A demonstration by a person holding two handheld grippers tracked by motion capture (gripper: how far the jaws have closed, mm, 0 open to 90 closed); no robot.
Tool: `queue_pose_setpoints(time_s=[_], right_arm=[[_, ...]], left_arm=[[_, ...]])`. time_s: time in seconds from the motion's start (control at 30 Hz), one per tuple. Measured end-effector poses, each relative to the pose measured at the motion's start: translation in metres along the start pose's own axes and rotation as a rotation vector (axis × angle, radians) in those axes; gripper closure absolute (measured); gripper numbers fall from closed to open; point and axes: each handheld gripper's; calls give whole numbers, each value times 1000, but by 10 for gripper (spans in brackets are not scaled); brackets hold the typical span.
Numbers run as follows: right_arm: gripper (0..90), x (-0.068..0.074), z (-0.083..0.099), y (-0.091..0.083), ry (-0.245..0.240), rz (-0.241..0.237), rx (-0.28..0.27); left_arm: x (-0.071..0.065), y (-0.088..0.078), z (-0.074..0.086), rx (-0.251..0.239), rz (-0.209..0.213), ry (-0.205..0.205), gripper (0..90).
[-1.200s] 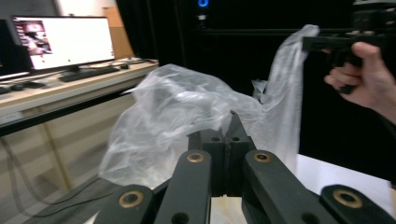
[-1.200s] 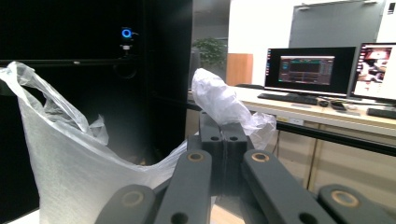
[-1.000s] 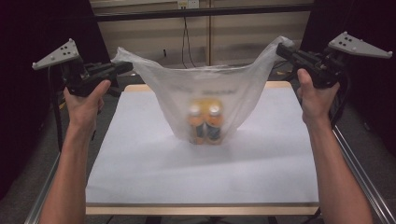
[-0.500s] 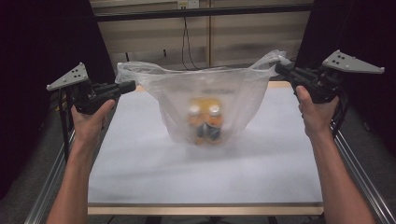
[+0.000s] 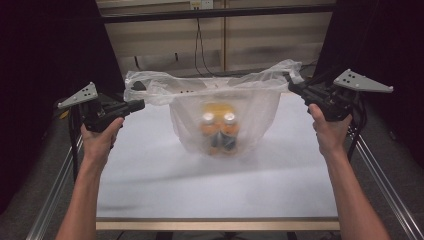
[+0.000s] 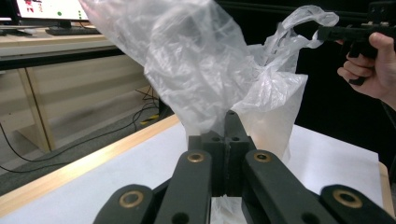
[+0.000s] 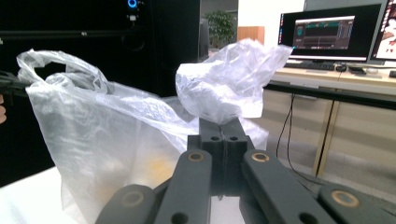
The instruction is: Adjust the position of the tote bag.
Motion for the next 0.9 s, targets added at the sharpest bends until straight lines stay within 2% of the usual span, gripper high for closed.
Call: queue_pose_setpoints(time_s=[0.07, 0.2, 0.27, 0.37, 0.63, 0.87, 0.9], right_arm=[[900, -1, 7, 4, 3, 5, 28], [900, -4, 12, 7, 8, 12, 44], [900, -5, 17, 8, 11, 20, 55], [900, -8, 29, 8, 30, 22, 71], [900, -8, 48, 7, 47, 19, 90], [900, -10, 65, 9, 55, 22, 136], [900, -10, 65, 9, 55, 22, 136]], left_arm=[[1, 2, 3, 6, 1, -3, 900], [1, 7, 6, 19, 4, -7, 900], [2, 10, 10, 29, 1, -13, 900], [1, 14, 20, 39, 18, -21, 900], [-2, 17, 39, 24, 37, -42, 900], [0, 25, 55, 76, 36, -49, 900], [1, 27, 57, 90, 24, -53, 900]])
Point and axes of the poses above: each handheld gripper's, and its own axes: y roughly forward along the jaws, z roughly out of its underside, x roughly to its left, and after that the axes turned 6 degrees about x, right-handed
